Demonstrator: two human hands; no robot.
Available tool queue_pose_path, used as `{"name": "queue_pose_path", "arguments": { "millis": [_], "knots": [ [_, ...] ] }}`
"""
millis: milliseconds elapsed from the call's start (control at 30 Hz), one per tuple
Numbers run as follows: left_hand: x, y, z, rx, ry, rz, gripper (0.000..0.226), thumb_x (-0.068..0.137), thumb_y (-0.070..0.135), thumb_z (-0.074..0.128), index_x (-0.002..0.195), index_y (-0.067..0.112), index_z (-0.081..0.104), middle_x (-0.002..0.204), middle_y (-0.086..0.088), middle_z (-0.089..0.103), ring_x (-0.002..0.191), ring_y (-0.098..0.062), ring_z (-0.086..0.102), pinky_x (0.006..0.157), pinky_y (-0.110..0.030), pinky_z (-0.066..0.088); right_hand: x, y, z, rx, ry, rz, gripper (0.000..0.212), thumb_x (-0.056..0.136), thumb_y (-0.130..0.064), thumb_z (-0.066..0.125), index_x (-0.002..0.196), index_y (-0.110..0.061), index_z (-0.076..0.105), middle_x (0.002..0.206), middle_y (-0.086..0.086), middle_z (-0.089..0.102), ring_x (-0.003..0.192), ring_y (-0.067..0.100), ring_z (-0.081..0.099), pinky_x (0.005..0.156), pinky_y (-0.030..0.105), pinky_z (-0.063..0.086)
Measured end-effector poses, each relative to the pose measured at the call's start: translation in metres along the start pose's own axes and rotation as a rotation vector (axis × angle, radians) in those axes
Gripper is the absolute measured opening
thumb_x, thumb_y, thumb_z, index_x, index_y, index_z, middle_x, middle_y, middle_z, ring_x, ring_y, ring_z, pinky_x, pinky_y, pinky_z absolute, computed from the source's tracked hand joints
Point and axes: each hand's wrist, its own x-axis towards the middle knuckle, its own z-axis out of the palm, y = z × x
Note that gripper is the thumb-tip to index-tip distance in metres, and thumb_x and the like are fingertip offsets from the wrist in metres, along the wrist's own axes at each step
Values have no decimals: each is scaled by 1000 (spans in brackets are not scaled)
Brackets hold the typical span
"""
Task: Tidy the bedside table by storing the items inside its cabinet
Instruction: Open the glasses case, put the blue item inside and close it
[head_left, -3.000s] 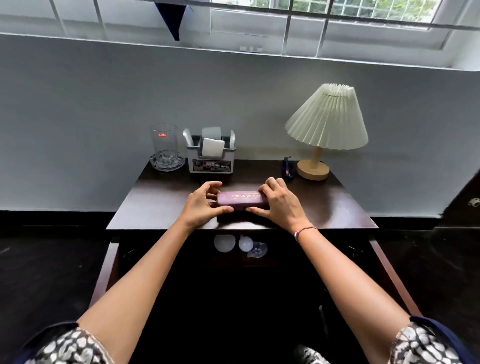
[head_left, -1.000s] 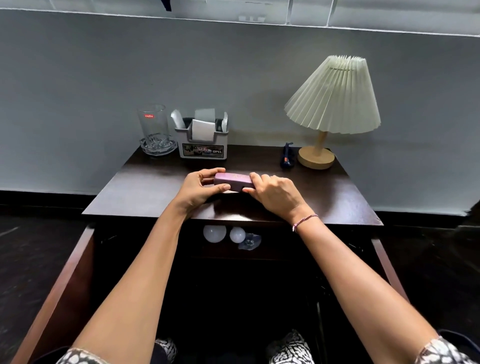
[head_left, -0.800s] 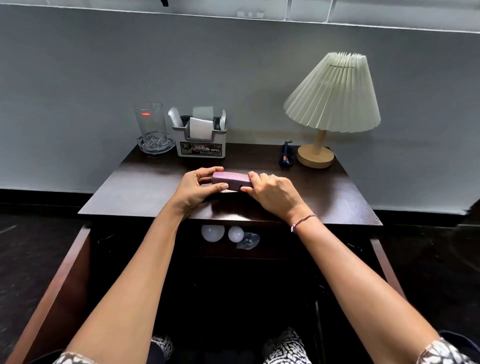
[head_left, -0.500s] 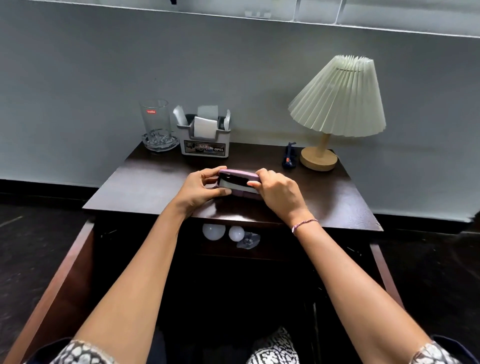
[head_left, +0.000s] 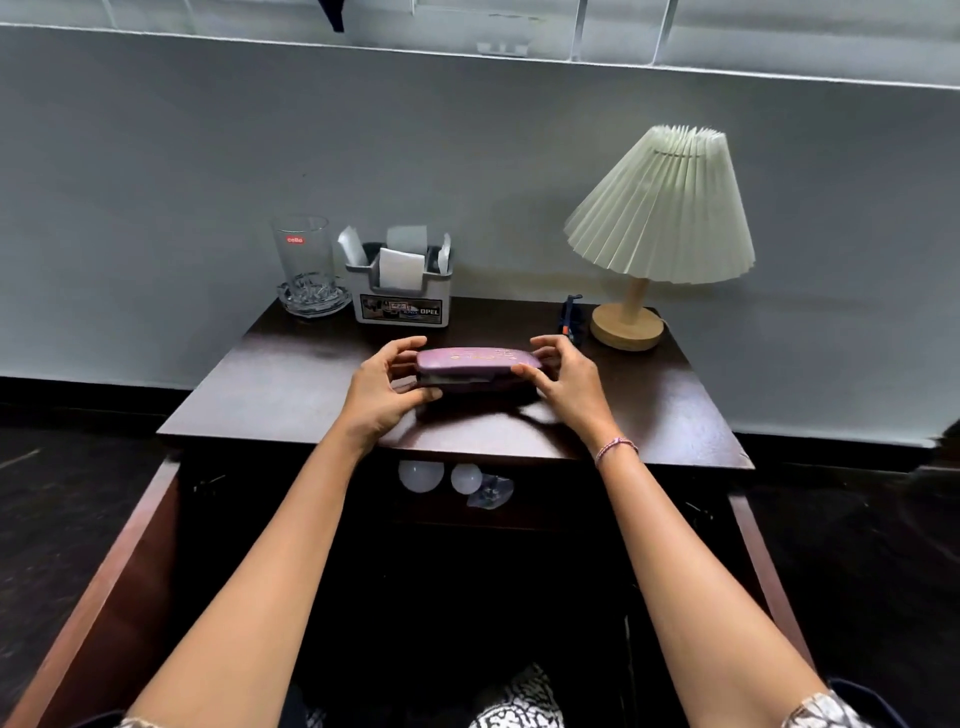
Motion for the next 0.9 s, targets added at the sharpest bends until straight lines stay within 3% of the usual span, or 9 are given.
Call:
{"name": "queue_pose_path", "arguments": {
  "millis": [133, 333, 500, 567, 667, 733, 900],
  "knots": [
    [2, -1, 1, 1, 28, -32, 64, 65, -8, 78, 120, 14, 52, 120, -17, 58, 110, -23, 58, 98, -35, 48, 2, 8, -5, 280, -130, 87, 47, 76, -9, 75, 120, -10, 59, 118, 6, 64, 113, 16, 60, 100, 25, 46],
    [6, 3, 1, 11, -6, -63, 64, 63, -10, 79, 115, 14, 52, 112, -10, 57, 102, -23, 59, 93, -32, 49, 3, 11, -10, 476, -117, 114, 56, 77, 13, 65, 129, 1, 50, 126, 10, 57, 117, 16, 55, 97, 11, 44],
    [5, 1, -6, -41, -31, -72, 62, 61, -9, 80, 112, 15, 51, 104, -4, 58, 97, -21, 58, 83, -22, 49, 0, 9, -9, 512, -42, 138, 44, 78, 2, 70, 120, 0, 58, 108, 12, 65, 95, 14, 63, 83, 15, 54],
    [8, 0, -9, -48, -60, -74, 63, 61, -9, 80, 112, 15, 50, 106, -6, 57, 96, -21, 59, 85, -26, 48, 0, 8, -8, 501, 13, 154, 37, 78, -7, 72, 113, 0, 63, 94, 7, 68, 84, 10, 64, 76, 14, 53],
    [13, -3, -9, -85, -93, -71, 64, 60, -12, 79, 105, 17, 44, 100, -4, 56, 92, -18, 60, 87, -28, 49, 4, 12, -6, 459, 105, 200, 17, 79, -21, 73, 92, -13, 69, 79, 4, 69, 77, 13, 65, 80, 28, 54],
    [16, -4, -9, -85, -110, -64, 65, 60, -12, 79, 101, 19, 40, 99, -3, 56, 90, -15, 61, 83, -24, 49, 7, 14, -5, 464, 175, 227, 8, 82, -26, 70, 82, -18, 68, 72, 1, 68, 67, 11, 65, 75, 30, 56],
    [14, -1, -3, -46, -108, -50, 62, 57, -11, 81, 89, 25, 41, 96, 0, 58, 88, -9, 61, 75, -17, 51, 12, 18, -2, 361, 285, 292, 19, 86, -32, 65, 71, -20, 68, 72, 8, 69, 58, 11, 63, 66, 29, 51]
  ]
}}
